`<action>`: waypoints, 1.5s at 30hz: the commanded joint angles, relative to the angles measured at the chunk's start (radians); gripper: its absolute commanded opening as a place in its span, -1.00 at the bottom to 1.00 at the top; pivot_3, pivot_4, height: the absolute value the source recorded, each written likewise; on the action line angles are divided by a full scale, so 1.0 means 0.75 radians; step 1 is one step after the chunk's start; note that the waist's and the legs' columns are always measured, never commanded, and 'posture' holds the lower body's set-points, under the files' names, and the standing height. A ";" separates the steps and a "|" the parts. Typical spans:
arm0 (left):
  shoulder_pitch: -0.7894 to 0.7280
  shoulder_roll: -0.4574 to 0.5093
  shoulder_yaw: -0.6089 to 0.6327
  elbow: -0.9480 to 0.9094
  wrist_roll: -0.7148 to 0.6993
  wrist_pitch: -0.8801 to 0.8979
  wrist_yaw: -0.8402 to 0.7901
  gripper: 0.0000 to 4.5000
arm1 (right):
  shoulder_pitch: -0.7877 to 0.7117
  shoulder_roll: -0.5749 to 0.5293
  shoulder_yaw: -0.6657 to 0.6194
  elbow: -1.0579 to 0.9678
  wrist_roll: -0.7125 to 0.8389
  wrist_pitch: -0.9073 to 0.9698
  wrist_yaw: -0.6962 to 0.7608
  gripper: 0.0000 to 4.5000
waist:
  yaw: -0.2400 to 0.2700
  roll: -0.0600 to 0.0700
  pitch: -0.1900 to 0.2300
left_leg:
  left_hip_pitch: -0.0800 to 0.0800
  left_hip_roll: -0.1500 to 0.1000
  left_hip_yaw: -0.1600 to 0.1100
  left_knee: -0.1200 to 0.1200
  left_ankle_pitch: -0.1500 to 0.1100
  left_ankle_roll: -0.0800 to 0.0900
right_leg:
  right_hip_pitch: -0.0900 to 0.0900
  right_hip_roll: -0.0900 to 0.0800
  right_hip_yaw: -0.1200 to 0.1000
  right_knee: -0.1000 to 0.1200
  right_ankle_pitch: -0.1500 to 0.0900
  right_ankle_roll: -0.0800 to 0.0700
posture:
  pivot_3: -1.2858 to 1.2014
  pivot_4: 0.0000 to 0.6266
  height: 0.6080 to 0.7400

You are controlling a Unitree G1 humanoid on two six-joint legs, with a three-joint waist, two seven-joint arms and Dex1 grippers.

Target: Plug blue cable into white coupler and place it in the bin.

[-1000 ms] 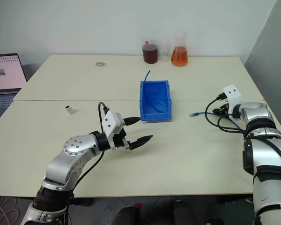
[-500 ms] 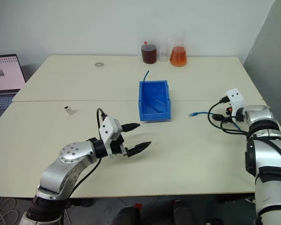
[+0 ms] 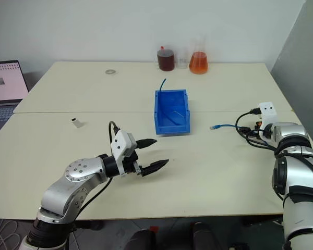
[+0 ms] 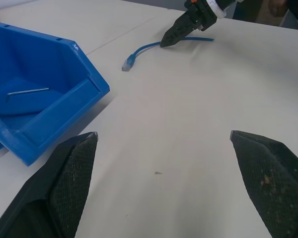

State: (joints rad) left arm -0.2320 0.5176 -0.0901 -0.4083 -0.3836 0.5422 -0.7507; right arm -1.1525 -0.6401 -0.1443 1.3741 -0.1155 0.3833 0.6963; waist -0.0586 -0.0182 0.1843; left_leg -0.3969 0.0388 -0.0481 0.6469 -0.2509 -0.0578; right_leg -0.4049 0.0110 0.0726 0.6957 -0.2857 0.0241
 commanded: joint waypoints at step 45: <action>0.591 0.150 0.259 -0.335 -0.070 -0.072 0.024 1.00 | 0.370 -0.264 0.399 -0.839 0.139 -0.056 1.224 -0.99 | -0.005 0.001 0.001 | 0.002 0.003 0.000 0.000 0.000 0.000 | 0.001 0.000 0.000 0.000 0.000 0.000 | 0.03 -0.52 1.00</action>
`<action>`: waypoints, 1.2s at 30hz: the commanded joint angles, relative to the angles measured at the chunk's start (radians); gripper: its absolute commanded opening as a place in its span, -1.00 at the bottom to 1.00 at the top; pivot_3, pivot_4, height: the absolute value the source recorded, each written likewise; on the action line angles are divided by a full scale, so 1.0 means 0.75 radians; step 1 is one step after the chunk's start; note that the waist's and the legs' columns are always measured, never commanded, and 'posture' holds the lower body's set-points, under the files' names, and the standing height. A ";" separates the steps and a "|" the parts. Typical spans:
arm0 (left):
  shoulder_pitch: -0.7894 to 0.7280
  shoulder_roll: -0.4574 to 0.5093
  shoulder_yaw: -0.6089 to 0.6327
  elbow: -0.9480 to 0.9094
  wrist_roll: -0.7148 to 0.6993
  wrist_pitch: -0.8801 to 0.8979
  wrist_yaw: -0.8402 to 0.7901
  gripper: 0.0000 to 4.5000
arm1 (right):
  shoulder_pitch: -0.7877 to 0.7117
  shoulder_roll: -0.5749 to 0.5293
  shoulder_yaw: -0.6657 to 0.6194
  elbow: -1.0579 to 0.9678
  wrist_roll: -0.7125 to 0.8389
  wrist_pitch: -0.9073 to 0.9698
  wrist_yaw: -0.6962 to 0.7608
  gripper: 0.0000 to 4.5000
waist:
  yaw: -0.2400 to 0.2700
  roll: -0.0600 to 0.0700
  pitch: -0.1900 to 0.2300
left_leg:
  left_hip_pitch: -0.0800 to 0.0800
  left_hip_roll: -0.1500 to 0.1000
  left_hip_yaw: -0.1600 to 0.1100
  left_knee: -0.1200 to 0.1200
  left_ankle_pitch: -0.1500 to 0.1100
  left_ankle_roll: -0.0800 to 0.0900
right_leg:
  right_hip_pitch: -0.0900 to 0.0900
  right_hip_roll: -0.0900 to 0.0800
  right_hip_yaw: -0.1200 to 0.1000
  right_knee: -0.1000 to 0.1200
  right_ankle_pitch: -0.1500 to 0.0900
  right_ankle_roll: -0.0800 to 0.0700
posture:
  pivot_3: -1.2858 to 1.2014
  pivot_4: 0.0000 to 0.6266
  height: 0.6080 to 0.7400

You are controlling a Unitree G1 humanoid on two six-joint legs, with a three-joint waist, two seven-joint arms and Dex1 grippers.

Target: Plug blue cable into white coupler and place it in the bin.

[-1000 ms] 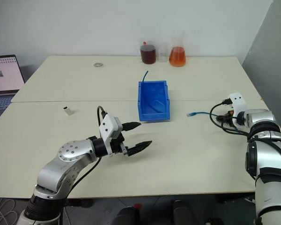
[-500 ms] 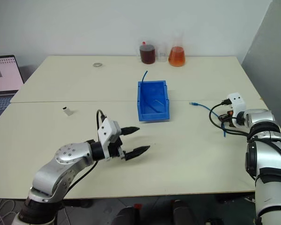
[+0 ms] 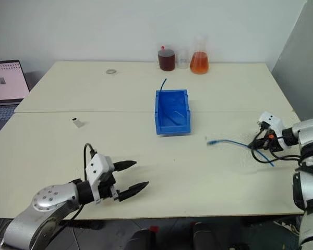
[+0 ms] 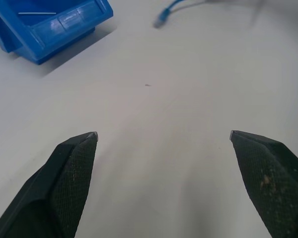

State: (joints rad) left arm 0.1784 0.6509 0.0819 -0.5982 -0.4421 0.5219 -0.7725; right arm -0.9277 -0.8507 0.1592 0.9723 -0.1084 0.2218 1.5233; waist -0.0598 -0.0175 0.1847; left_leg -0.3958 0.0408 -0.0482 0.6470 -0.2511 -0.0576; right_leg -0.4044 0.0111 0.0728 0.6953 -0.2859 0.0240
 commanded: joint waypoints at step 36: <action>0.389 -0.363 0.139 -0.168 0.143 -0.107 0.548 1.00 | 0.243 0.665 0.261 -1.164 0.335 0.941 -0.773 -0.99 | 0.002 -0.002 -0.001 | 0.000 0.005 -0.003 -0.001 0.000 0.000 | -0.002 0.007 -0.002 0.000 -0.001 -0.002 | 0.03 -0.52 1.00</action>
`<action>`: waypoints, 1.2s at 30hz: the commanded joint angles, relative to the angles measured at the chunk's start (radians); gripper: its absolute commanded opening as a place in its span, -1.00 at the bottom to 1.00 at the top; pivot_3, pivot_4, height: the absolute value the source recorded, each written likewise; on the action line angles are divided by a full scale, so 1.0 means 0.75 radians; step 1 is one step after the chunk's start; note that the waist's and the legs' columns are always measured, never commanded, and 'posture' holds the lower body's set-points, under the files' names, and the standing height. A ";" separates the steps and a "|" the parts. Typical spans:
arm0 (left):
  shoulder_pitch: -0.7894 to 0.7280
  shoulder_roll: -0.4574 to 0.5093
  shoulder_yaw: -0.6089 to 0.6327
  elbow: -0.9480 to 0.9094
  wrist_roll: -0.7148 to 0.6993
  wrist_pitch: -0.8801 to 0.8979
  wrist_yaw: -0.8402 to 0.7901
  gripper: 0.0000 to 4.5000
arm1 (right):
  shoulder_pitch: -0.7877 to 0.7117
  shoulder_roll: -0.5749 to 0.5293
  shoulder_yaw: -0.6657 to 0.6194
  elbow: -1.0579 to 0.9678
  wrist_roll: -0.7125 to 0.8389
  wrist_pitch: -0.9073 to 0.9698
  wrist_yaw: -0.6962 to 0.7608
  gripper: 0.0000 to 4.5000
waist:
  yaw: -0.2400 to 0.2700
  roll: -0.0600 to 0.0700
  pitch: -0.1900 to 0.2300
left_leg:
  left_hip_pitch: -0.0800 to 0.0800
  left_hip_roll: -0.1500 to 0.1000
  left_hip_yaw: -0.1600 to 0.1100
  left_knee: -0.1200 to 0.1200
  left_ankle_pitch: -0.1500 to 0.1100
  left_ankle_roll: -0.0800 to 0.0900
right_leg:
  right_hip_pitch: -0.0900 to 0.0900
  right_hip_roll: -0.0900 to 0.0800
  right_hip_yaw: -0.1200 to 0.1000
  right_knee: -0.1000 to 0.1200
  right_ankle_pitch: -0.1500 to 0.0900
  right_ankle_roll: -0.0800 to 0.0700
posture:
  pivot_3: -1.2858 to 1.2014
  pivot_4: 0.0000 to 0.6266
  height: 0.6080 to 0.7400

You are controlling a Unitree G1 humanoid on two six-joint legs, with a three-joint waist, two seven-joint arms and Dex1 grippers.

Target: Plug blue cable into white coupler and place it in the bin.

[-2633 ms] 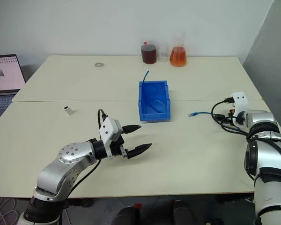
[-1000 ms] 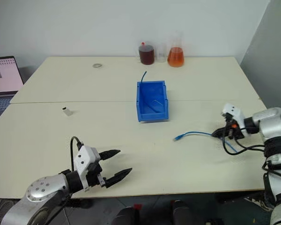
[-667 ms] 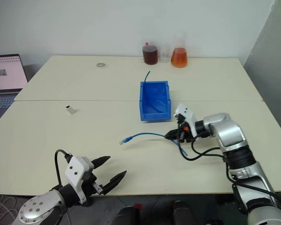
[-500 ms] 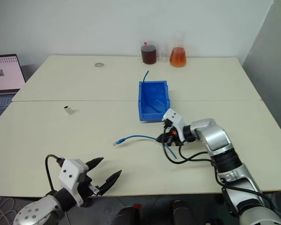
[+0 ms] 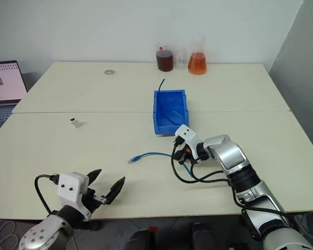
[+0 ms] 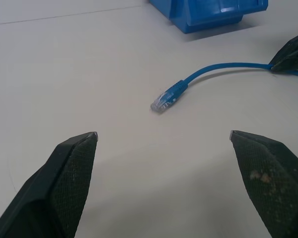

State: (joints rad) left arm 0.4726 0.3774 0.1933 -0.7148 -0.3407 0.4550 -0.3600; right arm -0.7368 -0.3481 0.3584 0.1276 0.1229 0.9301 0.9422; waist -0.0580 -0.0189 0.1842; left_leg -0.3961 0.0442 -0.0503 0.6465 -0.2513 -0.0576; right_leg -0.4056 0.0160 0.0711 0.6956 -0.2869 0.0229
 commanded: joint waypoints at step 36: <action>-0.053 0.148 0.198 -0.001 -0.142 0.087 -0.137 1.00 | 0.043 -0.235 -0.133 -0.353 0.300 0.117 0.008 1.00 | 0.001 -0.001 0.001 | 0.000 0.000 -0.001 0.000 0.000 0.000 | 0.000 0.000 -0.001 -0.001 -0.001 0.000 | 0.03 -0.52 1.00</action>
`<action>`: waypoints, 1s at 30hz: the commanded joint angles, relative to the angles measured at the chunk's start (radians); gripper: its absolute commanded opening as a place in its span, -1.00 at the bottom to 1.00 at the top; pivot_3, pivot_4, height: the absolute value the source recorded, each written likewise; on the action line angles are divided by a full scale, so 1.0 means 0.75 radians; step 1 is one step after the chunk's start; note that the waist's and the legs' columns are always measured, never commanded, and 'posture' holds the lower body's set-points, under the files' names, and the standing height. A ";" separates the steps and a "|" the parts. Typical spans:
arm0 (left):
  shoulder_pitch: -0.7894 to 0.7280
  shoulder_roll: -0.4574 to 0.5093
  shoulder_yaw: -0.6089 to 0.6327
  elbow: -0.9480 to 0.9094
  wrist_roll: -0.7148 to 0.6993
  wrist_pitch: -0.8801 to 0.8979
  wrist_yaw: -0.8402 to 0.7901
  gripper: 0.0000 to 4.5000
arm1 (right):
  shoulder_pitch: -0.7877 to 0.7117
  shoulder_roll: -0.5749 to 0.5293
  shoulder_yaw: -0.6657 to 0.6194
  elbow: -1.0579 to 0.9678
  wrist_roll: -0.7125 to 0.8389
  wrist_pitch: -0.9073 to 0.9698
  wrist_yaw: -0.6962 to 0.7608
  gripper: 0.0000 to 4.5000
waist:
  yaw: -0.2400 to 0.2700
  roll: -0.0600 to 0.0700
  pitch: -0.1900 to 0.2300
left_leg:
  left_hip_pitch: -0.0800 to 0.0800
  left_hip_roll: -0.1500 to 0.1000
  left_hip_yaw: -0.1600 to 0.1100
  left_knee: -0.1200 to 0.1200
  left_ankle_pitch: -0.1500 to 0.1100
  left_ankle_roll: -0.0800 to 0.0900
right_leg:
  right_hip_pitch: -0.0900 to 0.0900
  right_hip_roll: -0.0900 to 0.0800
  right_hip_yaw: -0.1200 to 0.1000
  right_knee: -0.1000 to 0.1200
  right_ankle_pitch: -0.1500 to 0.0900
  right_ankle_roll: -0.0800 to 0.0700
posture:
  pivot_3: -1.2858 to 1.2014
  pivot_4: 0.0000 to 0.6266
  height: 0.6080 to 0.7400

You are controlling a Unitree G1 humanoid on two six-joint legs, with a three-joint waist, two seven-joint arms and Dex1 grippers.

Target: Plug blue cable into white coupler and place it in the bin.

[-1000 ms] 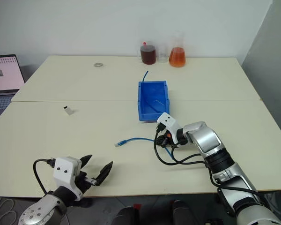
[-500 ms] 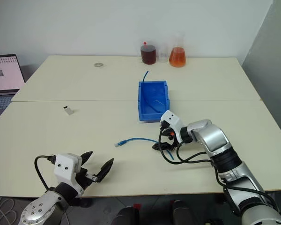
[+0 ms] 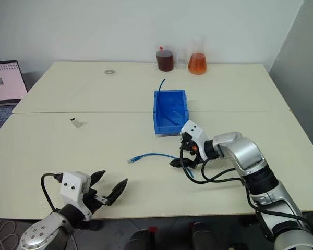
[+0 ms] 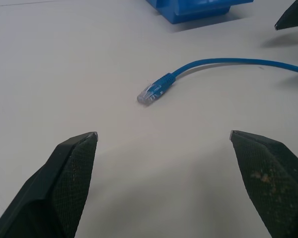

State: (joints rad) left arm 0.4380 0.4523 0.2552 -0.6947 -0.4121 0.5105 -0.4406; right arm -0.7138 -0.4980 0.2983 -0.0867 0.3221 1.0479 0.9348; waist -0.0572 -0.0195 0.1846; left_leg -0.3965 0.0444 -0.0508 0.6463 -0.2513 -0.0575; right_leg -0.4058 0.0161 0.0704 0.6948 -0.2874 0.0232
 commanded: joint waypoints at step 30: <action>-0.850 0.112 0.010 0.721 0.160 0.017 0.118 1.00 | -0.292 -0.194 -0.221 -0.143 0.284 -0.168 0.230 1.00 | 0.025 -0.004 0.000 | -0.005 -0.001 -0.002 -0.001 0.000 0.000 | -0.001 -0.003 -0.004 -0.005 0.001 -0.001 | 0.03 -0.52 1.00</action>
State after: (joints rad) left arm -0.2426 0.4808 0.2930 -0.0766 -0.2407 0.5148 -0.2108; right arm -0.9394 -0.6234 0.1771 -0.1531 0.5125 0.9182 1.1147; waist -0.0387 -0.0224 0.1848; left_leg -0.4001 0.0441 -0.0524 0.6455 -0.2513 -0.0579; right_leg -0.4063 0.0139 0.0678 0.6906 -0.2866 0.0225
